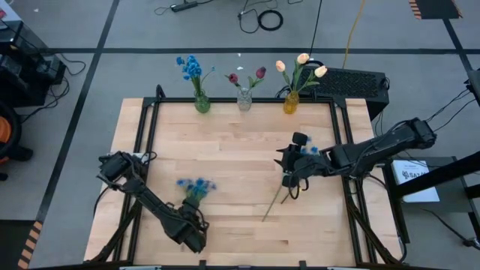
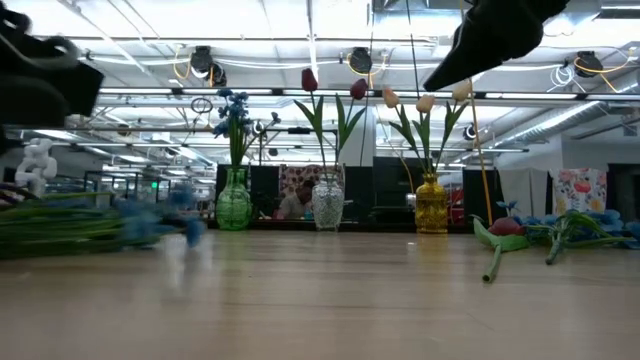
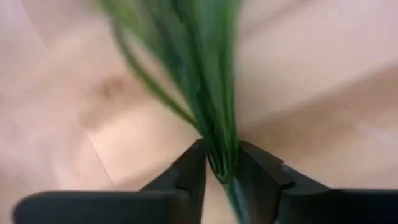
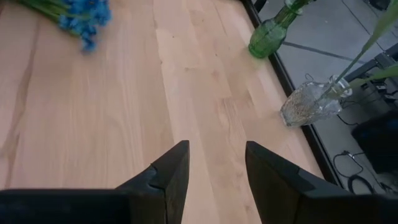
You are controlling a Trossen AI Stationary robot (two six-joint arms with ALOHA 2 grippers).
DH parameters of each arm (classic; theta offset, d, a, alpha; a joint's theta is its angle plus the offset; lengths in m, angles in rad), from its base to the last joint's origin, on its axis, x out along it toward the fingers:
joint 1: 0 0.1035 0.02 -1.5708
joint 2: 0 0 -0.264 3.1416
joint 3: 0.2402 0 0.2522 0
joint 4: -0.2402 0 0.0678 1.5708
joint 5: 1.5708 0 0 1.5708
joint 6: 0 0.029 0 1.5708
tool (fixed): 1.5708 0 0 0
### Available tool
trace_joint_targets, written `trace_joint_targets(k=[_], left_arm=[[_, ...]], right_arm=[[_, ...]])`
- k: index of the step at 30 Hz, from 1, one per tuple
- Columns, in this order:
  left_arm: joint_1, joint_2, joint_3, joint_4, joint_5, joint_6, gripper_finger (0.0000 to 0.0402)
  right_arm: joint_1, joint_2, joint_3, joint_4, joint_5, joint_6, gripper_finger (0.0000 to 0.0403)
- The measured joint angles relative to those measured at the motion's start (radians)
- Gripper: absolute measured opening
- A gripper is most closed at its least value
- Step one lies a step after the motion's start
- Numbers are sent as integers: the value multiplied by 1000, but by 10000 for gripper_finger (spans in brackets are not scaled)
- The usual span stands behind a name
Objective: Sort flowers into vase by color
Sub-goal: Put the left blue flowers into the green vase
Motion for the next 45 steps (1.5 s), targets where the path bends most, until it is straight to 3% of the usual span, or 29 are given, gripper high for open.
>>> trace_joint_targets(k=[7, 12, 17, 21, 26, 30, 32, 35, 41, 45], left_arm=[[58, -3, -2, -61, -88, 115, 13], [113, -33, 19, -161, -142, 230, 22], [185, -144, 32, -204, -293, 480, 26], [259, -297, 33, -201, -488, 642, 22], [340, -494, 33, -174, -871, 849, 21], [406, -623, 34, -54, -1151, 1055, 21], [447, -670, 34, 33, -1230, 1170, 20], [524, -712, 34, 192, -1232, 1343, 20], [665, -717, 34, 623, -799, 1754, 20], [725, -681, 35, 845, -764, 1989, 20]], right_arm=[[0, 28, 0, -4, -3, 0, 148], [0, 35, 0, -5, -4, 2, 148], [-1, 35, 0, 12, -3, -8, 148], [-2, 35, 0, 34, 0, -42, 148], [-26, 35, 0, 83, 1, -89, 148], [-52, 35, 0, 127, 0, -128, 148], [-67, 35, 0, 139, 0, -147, 148], [-88, 35, 0, 154, -2, -166, 148], [-118, 35, 0, 157, -8, -166, 148], [-119, 35, 0, 157, -8, -162, 148]])
